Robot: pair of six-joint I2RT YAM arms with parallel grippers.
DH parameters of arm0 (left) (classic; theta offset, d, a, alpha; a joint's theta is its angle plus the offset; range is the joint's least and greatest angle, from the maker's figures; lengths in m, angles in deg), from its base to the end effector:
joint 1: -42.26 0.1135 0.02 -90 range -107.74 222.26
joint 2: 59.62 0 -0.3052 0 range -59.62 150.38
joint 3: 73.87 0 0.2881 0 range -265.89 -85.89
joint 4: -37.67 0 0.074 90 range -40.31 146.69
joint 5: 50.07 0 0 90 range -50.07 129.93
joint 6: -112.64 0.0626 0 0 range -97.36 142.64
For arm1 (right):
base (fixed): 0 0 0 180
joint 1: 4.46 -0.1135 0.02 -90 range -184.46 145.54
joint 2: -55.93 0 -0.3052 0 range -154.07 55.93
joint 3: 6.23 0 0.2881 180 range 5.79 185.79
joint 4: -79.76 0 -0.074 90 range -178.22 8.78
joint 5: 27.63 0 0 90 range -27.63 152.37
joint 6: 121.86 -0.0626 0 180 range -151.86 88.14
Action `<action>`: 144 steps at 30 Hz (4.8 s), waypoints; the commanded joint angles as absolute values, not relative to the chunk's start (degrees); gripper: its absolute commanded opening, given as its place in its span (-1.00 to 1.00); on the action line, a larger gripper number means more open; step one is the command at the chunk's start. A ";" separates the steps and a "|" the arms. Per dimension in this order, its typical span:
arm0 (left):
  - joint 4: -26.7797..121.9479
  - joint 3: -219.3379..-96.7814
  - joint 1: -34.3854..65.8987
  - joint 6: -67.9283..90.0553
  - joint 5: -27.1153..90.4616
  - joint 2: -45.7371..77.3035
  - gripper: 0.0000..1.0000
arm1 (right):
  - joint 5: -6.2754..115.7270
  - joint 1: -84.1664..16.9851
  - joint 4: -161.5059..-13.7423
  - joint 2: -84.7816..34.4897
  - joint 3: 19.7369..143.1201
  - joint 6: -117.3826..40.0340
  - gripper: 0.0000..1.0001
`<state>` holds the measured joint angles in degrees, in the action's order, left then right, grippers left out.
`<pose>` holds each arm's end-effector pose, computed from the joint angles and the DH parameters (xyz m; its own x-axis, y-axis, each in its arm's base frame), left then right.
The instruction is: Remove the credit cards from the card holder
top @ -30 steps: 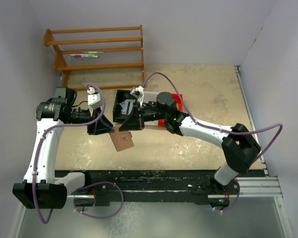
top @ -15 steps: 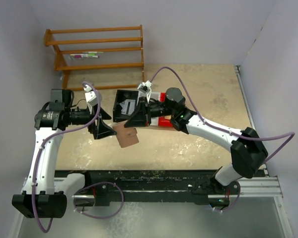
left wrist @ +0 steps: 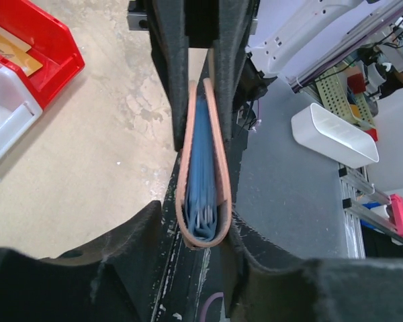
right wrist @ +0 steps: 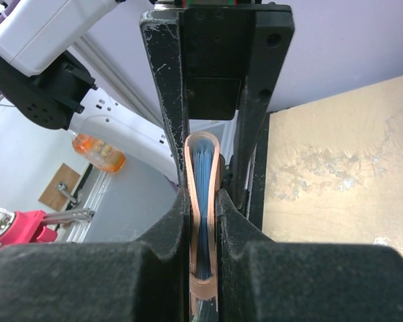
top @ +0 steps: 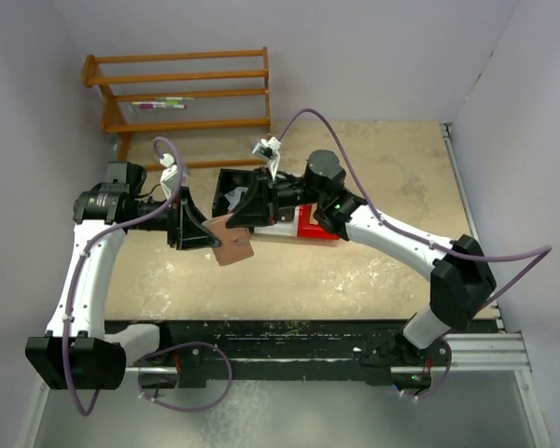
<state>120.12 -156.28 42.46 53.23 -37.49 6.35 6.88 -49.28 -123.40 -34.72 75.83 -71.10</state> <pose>0.2079 -0.0604 0.3937 -0.5849 0.1088 -0.8038 0.8059 0.1903 -0.5607 0.2575 0.3286 0.4032 -0.4723 0.0359 -0.8807 -0.8603 -0.2363 0.4517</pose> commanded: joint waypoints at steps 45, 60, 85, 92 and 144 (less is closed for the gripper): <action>95.38 -155.40 42.37 19.32 -11.59 -0.44 -1.00 | 99.76 -76.80 -92.90 -35.20 89.85 -46.38 0.04; 96.53 -156.70 42.37 18.27 -13.92 -1.04 -1.00 | 103.13 -76.86 -91.64 -39.82 91.93 -43.46 0.01; 99.81 -158.70 42.40 21.67 -9.96 -2.08 -1.00 | 114.85 -76.02 -85.20 -41.83 93.67 -44.26 -1.00; 100.78 -159.52 42.37 22.34 -10.93 -2.33 -1.00 | 110.73 -72.11 -83.64 -38.25 91.28 -48.33 -1.00; 90.89 -163.30 42.35 8.55 -42.42 -4.85 -1.00 | 56.85 -61.57 -133.40 -16.74 62.90 -61.91 0.22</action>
<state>90.99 -161.55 42.62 9.71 -36.05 -2.98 54.33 -62.20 -129.10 -17.62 59.33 -62.19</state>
